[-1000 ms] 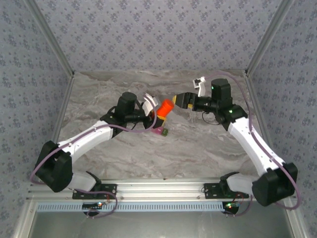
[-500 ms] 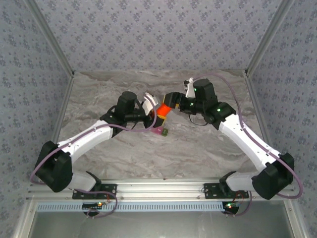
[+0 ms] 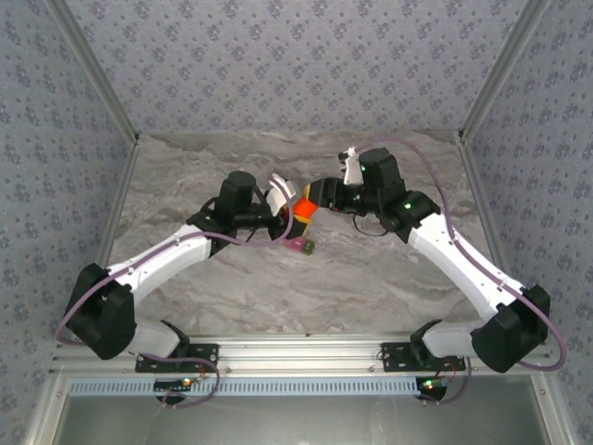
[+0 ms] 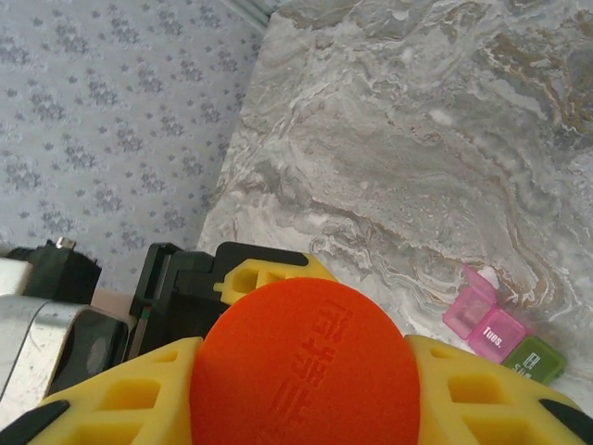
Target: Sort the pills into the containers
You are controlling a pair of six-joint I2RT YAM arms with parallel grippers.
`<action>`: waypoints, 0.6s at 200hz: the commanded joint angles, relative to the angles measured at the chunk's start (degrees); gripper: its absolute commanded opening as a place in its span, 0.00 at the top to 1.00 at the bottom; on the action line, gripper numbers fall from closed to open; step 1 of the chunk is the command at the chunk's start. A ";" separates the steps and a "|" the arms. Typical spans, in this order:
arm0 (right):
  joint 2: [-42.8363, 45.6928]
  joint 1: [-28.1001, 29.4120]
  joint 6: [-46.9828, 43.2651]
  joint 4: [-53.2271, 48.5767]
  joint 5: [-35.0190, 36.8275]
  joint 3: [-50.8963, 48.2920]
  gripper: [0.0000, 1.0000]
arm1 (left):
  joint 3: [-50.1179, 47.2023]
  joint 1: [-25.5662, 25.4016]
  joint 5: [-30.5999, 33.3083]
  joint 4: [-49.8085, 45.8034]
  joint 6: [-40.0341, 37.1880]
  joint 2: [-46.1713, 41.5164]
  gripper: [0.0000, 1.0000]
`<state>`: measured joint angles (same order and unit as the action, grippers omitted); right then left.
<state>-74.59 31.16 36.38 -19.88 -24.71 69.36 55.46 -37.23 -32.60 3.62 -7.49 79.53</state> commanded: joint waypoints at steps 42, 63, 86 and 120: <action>-5.31 -12.99 -22.25 10.56 -31.78 -4.59 0.30 | 2.03 -0.08 -1.79 1.86 -0.57 -1.87 1.00; -0.25 -13.56 -14.03 13.99 -28.21 -6.68 0.16 | 2.02 -0.04 -1.68 1.36 -0.91 -2.33 1.00; 6.32 -13.41 -1.33 11.26 -16.00 -7.45 0.14 | 2.04 -0.03 -1.65 1.39 -0.99 -2.31 1.00; 12.27 -5.57 12.48 6.03 6.28 -9.58 0.12 | 2.11 -0.03 -1.68 1.35 -1.13 -1.96 1.00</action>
<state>-65.08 20.36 37.04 -9.39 -35.92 59.64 55.46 -37.19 -32.36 3.18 -7.51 79.48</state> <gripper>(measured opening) 0.869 0.540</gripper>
